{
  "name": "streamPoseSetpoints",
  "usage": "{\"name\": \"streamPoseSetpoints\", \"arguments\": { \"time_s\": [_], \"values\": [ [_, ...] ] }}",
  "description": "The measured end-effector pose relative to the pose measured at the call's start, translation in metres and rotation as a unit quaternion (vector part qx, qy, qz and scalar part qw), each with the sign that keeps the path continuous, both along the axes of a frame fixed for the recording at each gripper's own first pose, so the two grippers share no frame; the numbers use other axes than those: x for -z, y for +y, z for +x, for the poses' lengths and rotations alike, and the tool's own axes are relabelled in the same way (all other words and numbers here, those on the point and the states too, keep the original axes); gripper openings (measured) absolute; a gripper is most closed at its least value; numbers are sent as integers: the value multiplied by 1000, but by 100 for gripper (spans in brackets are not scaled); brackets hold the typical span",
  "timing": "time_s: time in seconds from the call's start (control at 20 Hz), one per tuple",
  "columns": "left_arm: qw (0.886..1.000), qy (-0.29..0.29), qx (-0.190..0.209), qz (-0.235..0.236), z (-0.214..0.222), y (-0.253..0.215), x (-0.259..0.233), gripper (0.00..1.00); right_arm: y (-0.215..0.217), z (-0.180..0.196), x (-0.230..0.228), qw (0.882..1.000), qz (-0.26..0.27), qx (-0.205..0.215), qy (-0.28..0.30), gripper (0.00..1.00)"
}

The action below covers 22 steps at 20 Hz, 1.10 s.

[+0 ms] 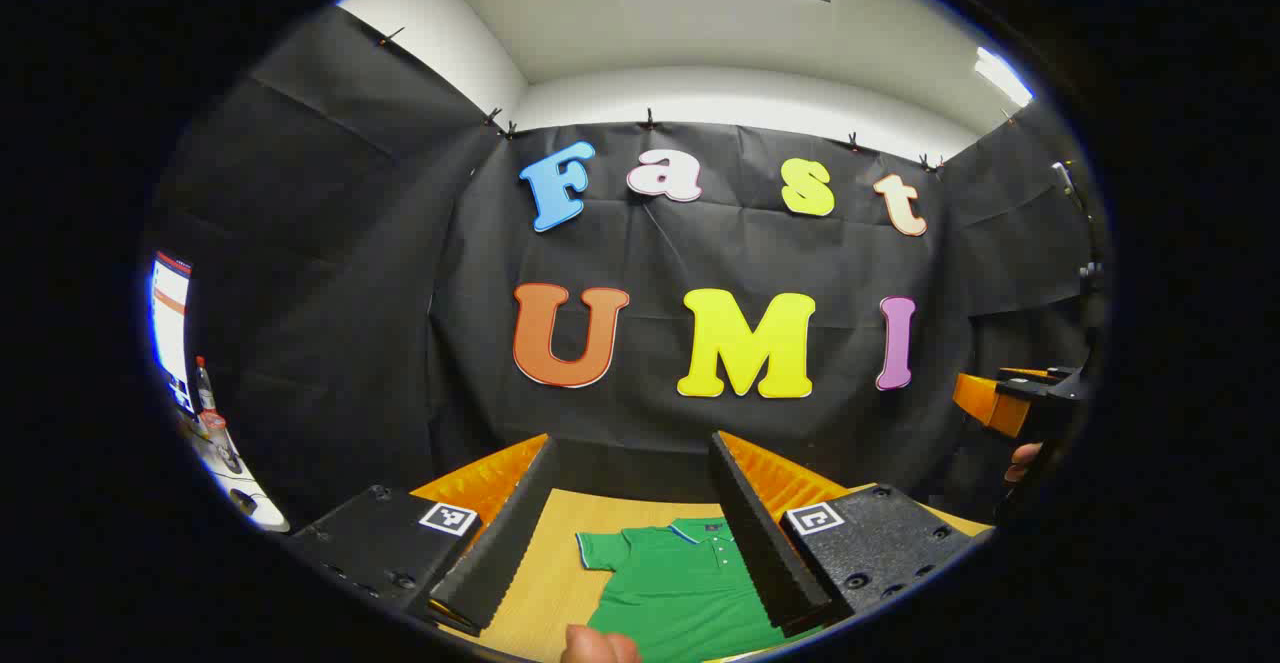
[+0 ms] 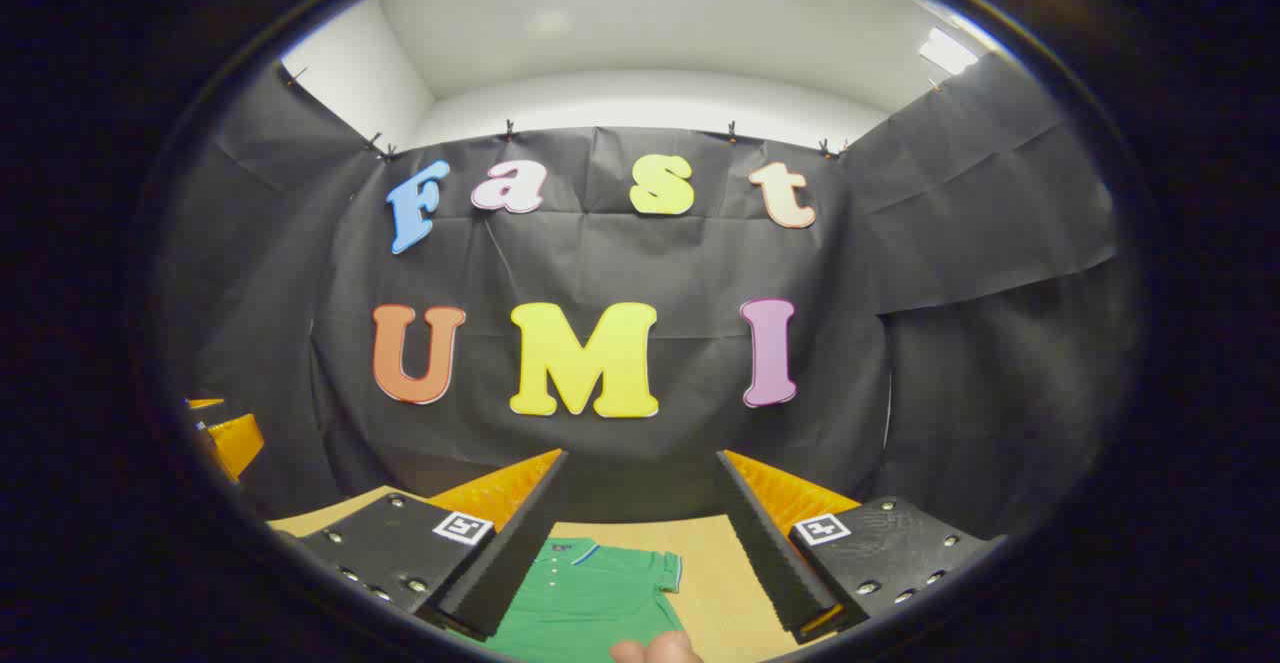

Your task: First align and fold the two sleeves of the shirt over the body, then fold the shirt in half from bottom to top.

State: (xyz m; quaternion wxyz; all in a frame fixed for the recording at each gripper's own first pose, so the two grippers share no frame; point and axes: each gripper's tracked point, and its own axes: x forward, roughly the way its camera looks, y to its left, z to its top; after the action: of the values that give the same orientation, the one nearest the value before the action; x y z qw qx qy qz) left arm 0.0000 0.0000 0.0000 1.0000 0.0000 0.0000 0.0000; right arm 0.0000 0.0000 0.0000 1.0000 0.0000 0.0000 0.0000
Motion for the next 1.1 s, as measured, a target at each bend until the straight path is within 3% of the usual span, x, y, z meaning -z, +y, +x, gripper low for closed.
{"name": "streamPoseSetpoints", "arguments": {
  "time_s": [0.45,1.1],
  "values": [
    [1000,-11,-2,2,20,-5,0,96,-4,19,4,1000,-12,3,13,94],
    [1000,5,8,3,29,-14,12,96,-16,17,18,999,-7,17,32,94]
  ]
}}
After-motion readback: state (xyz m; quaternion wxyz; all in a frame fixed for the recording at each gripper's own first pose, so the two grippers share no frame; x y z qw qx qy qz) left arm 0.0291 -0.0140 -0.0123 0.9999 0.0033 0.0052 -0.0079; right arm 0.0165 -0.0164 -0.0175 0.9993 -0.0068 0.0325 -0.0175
